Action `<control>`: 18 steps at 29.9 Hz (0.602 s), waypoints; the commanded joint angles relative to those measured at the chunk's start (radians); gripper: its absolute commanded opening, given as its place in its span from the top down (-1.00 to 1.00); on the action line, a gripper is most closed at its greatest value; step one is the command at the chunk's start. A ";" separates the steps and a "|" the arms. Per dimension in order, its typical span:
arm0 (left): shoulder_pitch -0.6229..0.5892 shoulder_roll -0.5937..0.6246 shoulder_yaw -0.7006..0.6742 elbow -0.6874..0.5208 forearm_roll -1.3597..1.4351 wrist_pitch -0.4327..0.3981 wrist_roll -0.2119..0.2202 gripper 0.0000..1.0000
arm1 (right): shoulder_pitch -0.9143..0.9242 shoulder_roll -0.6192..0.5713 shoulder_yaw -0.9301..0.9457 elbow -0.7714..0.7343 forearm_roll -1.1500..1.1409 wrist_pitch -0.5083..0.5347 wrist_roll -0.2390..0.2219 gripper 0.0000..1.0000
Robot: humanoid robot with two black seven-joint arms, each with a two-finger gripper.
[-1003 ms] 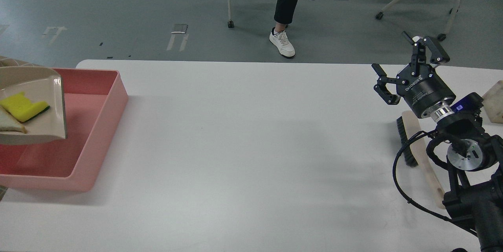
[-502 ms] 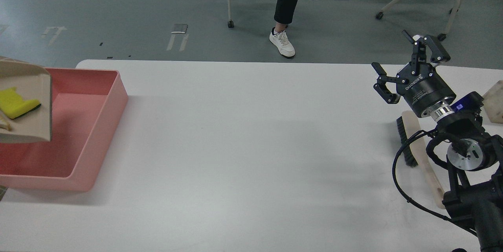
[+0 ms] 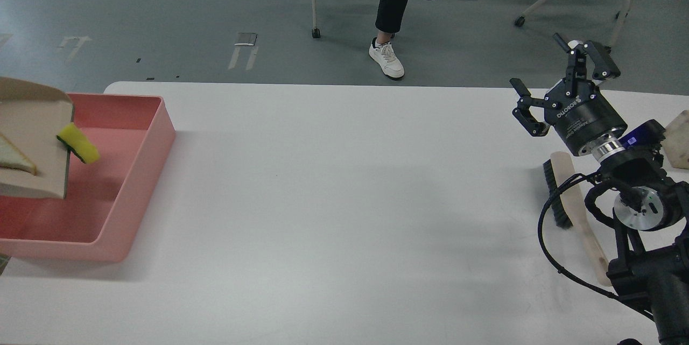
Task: Sweep and dump garbage into bin
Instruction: 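Tilt the dustpan over the pink bin to dump the sponge and stick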
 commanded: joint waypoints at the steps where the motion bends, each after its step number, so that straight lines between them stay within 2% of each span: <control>1: 0.003 0.001 0.000 -0.025 0.031 0.000 0.000 0.86 | 0.000 0.000 0.001 0.000 0.000 0.000 0.000 -0.99; 11: -0.005 0.001 0.000 -0.061 0.129 0.000 0.000 0.85 | 0.000 0.000 0.001 0.000 0.000 0.000 0.000 -0.99; 18: -0.037 -0.002 -0.002 -0.061 -0.024 0.000 0.000 0.86 | 0.000 -0.002 -0.001 0.000 0.000 0.000 0.000 -0.99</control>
